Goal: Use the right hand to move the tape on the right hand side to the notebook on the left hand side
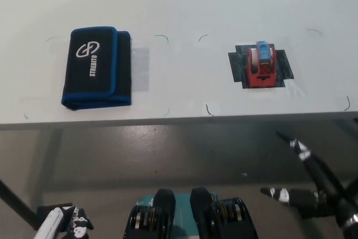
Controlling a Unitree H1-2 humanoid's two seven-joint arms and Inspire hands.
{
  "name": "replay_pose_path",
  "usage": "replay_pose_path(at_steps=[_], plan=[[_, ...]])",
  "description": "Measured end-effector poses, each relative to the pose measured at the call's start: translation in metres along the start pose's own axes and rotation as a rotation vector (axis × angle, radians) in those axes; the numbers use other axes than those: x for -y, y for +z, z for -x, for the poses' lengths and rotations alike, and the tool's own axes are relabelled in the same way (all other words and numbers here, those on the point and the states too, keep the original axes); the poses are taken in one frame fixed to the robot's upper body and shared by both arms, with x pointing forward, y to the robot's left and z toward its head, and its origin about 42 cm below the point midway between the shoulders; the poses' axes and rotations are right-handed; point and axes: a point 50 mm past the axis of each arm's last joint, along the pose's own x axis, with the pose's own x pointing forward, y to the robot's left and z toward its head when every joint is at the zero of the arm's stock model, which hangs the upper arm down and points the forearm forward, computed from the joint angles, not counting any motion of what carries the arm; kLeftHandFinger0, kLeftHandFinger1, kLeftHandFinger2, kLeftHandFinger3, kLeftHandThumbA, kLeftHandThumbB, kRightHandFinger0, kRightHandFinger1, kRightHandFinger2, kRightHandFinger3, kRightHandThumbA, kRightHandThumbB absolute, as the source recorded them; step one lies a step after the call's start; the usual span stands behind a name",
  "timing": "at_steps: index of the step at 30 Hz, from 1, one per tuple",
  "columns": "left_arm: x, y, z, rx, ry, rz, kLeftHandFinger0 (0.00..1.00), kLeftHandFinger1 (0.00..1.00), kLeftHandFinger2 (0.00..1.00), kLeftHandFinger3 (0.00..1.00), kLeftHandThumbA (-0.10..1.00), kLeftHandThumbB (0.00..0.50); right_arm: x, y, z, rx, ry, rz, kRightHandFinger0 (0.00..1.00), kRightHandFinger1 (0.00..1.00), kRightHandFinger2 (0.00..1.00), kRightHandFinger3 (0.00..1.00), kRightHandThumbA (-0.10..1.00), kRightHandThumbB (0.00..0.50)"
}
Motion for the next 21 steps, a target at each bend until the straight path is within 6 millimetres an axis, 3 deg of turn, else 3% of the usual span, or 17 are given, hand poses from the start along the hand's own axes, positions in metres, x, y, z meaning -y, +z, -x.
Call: replay_pose_path(at_steps=[1, 6, 13, 16, 18, 21], plan=[[0.000, 0.000, 0.000, 0.000, 0.000, -0.002, 0.20, 0.19, 0.28, 0.43, 0.35, 0.000, 0.007, 0.009, -0.009, 0.029, -0.013, 0.011, 1.00, 1.00, 1.00, 1.00, 0.92, 0.141], [-0.001, 0.000, 0.002, 0.000, 0.001, -0.007, 0.21, 0.20, 0.27, 0.45, 0.33, 0.000, 0.053, 0.058, -0.061, 0.169, -0.103, 0.061, 1.00, 1.00, 1.00, 1.00, 0.95, 0.152], [-0.002, -0.001, 0.004, -0.004, 0.006, -0.011, 0.21, 0.20, 0.27, 0.45, 0.32, 0.000, 0.105, 0.111, -0.117, 0.264, -0.189, 0.095, 1.00, 1.00, 1.00, 1.00, 1.00, 0.206], [-0.003, -0.001, 0.004, -0.005, 0.010, -0.011, 0.22, 0.21, 0.29, 0.45, 0.34, 0.000, 0.120, 0.125, -0.138, 0.270, -0.196, 0.092, 1.00, 1.00, 1.00, 1.00, 1.00, 0.257], [-0.003, 0.000, 0.004, -0.004, 0.013, -0.012, 0.21, 0.21, 0.29, 0.45, 0.35, 0.000, 0.126, 0.129, -0.154, 0.256, -0.185, 0.085, 1.00, 1.00, 1.00, 1.00, 1.00, 0.355], [-0.004, 0.000, 0.003, -0.003, 0.016, -0.013, 0.20, 0.19, 0.27, 0.43, 0.36, 0.000, 0.134, 0.133, -0.177, 0.218, -0.148, 0.085, 1.00, 1.00, 1.00, 1.00, 1.00, 0.390]])
